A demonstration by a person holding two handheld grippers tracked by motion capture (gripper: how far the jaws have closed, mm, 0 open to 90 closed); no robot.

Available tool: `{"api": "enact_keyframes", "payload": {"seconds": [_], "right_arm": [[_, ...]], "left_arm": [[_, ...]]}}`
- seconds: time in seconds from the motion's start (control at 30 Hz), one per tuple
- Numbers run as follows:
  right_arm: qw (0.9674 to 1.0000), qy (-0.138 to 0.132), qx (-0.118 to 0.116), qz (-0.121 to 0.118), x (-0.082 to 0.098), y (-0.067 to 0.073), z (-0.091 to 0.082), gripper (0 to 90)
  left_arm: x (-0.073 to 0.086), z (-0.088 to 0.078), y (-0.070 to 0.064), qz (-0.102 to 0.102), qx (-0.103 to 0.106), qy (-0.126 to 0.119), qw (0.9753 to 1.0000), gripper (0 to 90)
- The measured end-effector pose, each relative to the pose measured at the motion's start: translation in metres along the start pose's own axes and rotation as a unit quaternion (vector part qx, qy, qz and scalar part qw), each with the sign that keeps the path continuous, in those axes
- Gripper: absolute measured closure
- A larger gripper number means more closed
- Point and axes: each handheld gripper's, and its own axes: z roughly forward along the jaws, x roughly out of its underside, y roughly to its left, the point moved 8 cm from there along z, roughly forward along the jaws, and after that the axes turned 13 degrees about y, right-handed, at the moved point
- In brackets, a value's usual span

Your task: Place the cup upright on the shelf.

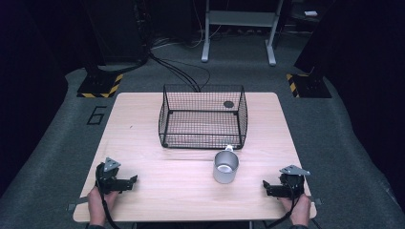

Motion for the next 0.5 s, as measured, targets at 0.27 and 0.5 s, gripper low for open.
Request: {"api": "enact_keyframes", "payload": {"seconds": [0.27, 0.5], "right_arm": [[1.0000, -0.002, 0.002, 0.000, -0.0003, 0.0005, -0.0001, 0.0], [1.0000, 0.008, 0.002, 0.001, -0.0016, 0.0011, -0.0002, 0.0]], "left_arm": [[-0.0007, 0.0007, 0.0000, -0.003, -0.001, -0.005, 1.0000, 0.3], [-0.0005, 0.0006, -0.0002, -0.004, 0.000, -0.003, 1.0000, 0.4]]}}
